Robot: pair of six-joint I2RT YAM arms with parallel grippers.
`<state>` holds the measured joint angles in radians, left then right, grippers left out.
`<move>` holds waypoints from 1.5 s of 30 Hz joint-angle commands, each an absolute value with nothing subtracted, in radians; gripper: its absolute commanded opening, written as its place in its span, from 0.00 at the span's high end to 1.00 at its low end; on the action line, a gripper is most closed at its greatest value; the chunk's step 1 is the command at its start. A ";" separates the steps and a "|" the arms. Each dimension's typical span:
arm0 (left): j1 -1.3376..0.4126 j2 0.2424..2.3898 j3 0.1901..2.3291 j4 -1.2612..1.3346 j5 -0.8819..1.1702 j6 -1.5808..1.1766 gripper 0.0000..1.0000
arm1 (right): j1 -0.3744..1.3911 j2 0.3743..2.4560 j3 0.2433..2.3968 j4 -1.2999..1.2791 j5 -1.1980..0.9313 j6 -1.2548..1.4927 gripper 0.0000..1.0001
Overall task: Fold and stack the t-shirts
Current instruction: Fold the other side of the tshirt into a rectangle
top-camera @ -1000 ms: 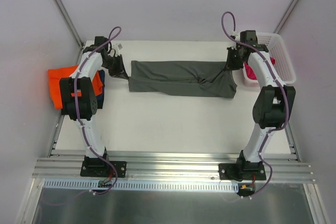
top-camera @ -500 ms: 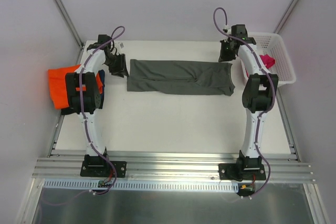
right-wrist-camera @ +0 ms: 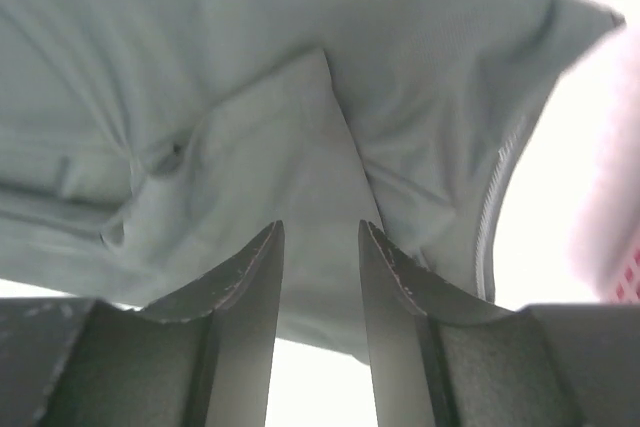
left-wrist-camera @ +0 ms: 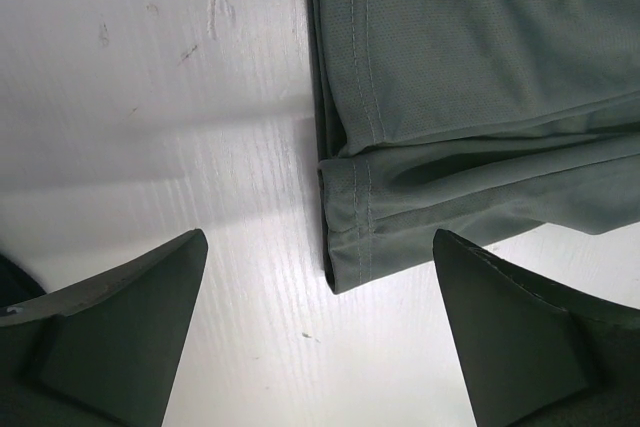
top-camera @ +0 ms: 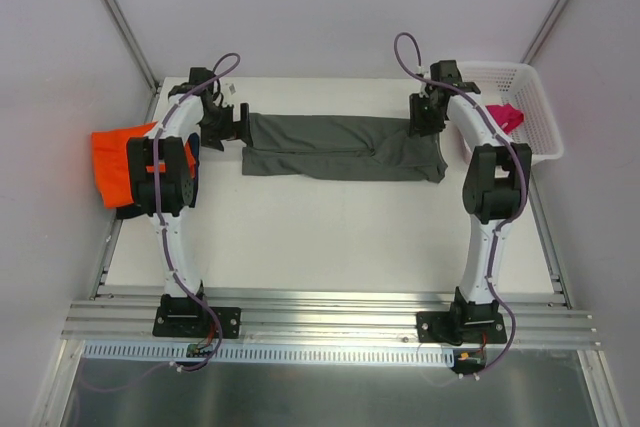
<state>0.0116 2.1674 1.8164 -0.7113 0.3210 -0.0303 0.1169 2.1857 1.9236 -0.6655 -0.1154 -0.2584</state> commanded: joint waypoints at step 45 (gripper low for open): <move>0.003 2.082 1.761 -0.716 0.373 -0.037 0.11 | 0.091 2.332 2.100 -0.681 -0.178 -0.304 0.62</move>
<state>0.0116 2.1124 1.7416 -0.7116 0.3401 -0.0334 0.0872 2.4138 2.1056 -0.6777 -0.1799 -0.2996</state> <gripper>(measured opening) 0.895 0.389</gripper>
